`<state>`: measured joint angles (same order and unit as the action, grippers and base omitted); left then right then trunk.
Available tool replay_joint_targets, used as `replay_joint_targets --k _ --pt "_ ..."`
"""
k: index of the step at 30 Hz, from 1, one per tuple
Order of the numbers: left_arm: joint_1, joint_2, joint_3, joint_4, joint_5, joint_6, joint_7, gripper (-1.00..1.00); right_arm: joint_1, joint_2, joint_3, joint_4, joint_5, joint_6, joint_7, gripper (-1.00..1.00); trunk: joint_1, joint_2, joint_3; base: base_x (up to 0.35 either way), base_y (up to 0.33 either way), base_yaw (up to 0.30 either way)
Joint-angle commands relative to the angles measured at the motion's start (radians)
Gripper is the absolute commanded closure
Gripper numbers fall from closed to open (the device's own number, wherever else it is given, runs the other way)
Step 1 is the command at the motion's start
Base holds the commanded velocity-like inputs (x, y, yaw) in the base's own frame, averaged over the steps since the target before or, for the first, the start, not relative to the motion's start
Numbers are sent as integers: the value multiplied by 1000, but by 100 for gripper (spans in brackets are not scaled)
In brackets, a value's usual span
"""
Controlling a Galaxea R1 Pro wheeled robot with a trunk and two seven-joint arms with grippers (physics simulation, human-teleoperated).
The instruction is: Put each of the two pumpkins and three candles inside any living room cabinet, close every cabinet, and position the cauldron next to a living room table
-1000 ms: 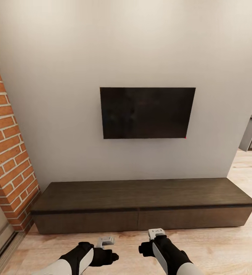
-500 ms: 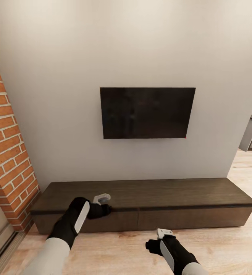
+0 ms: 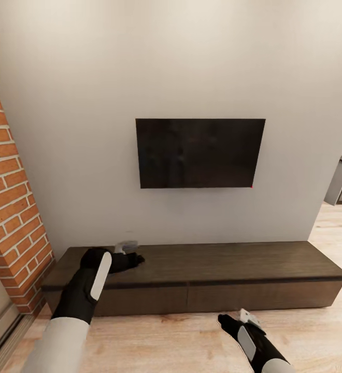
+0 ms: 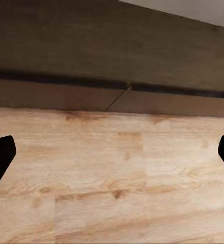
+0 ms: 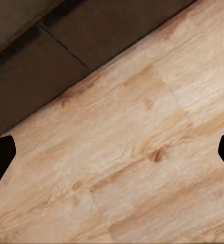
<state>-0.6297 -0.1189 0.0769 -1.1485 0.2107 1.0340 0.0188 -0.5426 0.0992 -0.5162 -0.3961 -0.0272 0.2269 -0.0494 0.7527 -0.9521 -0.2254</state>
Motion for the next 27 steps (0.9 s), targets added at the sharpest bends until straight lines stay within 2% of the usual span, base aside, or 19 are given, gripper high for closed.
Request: replay_joint_targets --k 1,2,5,6,8,9,10,13,17,27 --pt "0 -1 2 -39 10 13 -3 -100 -1 -7 -18 -3 -19 7 4 -100 0 -1 -2 0 0 0" --pt "0 -1 1 -113 22 13 -10 -100 -1 -28 -41 -3 -67 17 34 -100 0 -1 -2 0 0 0" --pt "2 -1 0 -194 41 13 -15 -100 -2 -71 -60 -3 -170 66 128 -100 0 -1 -2 0 0 0" --pt "4 0 -1 -231 55 13 -18 -100 -2 -100 -67 -2 -242 119 216 -100 0 -1 -2 0 0 0" --pt "6 0 -1 -263 68 13 -19 -100 -1 -128 -73 -2 -308 175 306 -100 0 -1 -2 0 0 0" --pt "8 0 -2 -291 79 13 -20 -100 -1 -149 -76 -2 -355 215 379 -100 0 -1 -2 0 0 0" --pt "8 1 -2 -303 83 13 -21 -100 -1 -156 -77 -2 -372 229 405 -100 0 -1 -2 0 0 0" --pt "10 3 -4 -329 94 13 -22 -100 0 -173 -80 -1 -412 258 469 -100 0 -1 -2 0 0 0" --pt "11 3 -10 -344 100 13 -24 -100 3 -183 -81 -2 -430 271 501 -100 0 -1 -2 0 0 0" --pt "13 4 -20 -352 103 13 -29 -100 8 -188 -85 -2 -443 276 518 -100 0 -1 -2 142 0 0"
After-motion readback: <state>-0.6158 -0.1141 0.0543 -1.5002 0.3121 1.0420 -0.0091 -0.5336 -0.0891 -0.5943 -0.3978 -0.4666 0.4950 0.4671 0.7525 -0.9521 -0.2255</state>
